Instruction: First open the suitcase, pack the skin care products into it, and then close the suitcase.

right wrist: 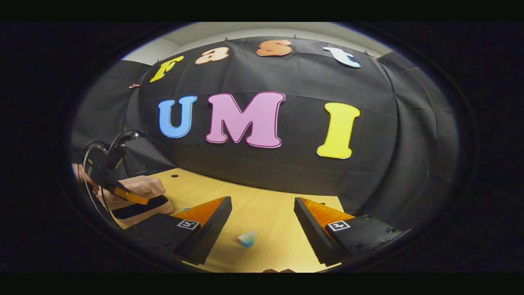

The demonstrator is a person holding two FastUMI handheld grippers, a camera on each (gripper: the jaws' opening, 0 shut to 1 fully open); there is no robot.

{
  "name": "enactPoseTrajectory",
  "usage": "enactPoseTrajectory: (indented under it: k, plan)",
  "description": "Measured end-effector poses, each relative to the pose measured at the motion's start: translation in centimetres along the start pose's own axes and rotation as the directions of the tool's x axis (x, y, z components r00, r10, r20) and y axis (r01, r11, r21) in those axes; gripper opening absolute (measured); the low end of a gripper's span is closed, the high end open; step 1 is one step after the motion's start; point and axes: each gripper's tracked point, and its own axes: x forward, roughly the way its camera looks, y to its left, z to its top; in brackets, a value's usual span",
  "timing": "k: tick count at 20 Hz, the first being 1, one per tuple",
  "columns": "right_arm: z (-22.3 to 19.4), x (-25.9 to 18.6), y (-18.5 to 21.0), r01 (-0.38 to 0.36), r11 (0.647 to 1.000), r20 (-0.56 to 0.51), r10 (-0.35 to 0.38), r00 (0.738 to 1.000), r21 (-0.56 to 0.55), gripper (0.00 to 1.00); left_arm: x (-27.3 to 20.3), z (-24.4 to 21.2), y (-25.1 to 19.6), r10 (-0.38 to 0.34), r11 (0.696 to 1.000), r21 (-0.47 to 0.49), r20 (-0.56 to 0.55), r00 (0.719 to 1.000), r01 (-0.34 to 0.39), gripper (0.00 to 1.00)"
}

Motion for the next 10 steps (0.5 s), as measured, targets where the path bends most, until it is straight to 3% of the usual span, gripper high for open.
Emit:
enactPoseTrajectory:
  k: [5, 7, 8, 10]
  plan:
    - [1.5, 1.1, 1.7, -0.015, 1.0, 0.026, 0.016, 1.0, -0.026, 0.96, -6.8, 6.1, 6.9, 0.015, 0.999, -0.044, 0.087, 0.996, -0.011, 0.13]
    - [2.4, 1.2, 2.8, -0.005, 1.0, 0.045, 0.006, 0.999, -0.029, 0.96, -9.6, 8.7, 12.2, 0.05, 0.998, -0.044, 0.144, 0.988, -0.044, 0.13]
    - [2.7, 1.3, 3.6, 0.004, 0.999, 0.054, -0.002, 0.999, -0.036, 0.96, -10.4, 9.6, 14.6, 0.069, 0.997, -0.054, 0.17, 0.983, -0.061, 0.17]
    - [3.1, 1.4, 5.2, 0.036, 0.998, 0.063, -0.033, 0.997, -0.048, 0.96, -11.6, 11.0, 21.2, 0.117, 0.989, -0.112, 0.224, 0.967, -0.094, 0.13]
